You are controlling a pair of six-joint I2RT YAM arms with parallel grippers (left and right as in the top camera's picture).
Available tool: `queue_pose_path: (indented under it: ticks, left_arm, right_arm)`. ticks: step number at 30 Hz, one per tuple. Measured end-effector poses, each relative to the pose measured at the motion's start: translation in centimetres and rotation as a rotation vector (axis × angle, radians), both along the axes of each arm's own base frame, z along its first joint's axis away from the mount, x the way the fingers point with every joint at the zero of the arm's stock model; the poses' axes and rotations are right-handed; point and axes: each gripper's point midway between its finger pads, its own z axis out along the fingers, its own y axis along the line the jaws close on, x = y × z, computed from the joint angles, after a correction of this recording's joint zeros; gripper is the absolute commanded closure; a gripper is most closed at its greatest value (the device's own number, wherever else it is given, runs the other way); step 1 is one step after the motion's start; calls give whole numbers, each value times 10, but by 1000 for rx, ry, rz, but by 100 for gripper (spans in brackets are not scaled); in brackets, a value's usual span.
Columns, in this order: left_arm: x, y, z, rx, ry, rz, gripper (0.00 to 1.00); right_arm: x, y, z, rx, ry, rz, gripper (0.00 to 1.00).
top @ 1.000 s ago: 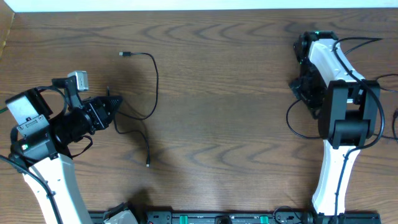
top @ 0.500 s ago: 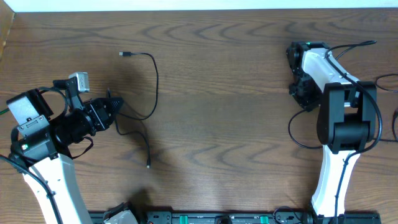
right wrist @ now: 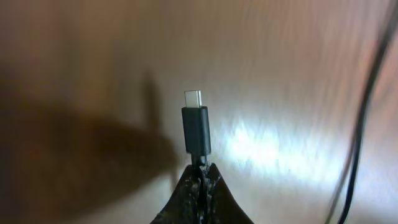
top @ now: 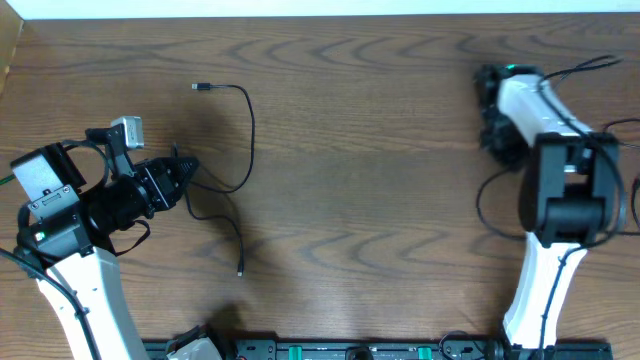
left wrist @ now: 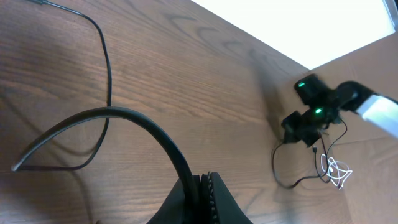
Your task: Untangle cables
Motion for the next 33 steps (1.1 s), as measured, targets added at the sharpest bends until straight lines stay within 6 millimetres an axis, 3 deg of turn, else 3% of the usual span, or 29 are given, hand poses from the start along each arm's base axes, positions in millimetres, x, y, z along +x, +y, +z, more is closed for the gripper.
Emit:
queue_pose_path:
  ticks: [4,6,7,11,14,17,21,27,33]
  left_arm:
    - [0,0,0,0,0,0,92]
    - [0,0,0,0,0,0,93]
    - [0,0,0,0,0,0,93]
    - [0,0,0,0,0,0,92]
    - [0,0,0,0,0,0,93]
    - [0,0,0,0,0,0,92]
    - [0,0,0,0,0,0,93]
    - [0,0,0,0,0,0,92]
    - [-1,-1,-1,-4,7,0,92]
  right_arm:
    - [51,-48,57,23,-255,9,99]
    - [79,-84,105,19,-437,30,99]
    - [91,-117,151,-2,-575,43,99]
    - [97,-183,230,-61,-814,60,99]
    - [73,-243,268,-131,-909,14,99]
    - [27,-298,271,-179,-897,-84,99]
    - [-36,-334,249,-155,-813,-235,99]
    - [-98,-358,233,-130,-761,-410,99]
    - [-126,-369,230,-153,-730,-483,99]
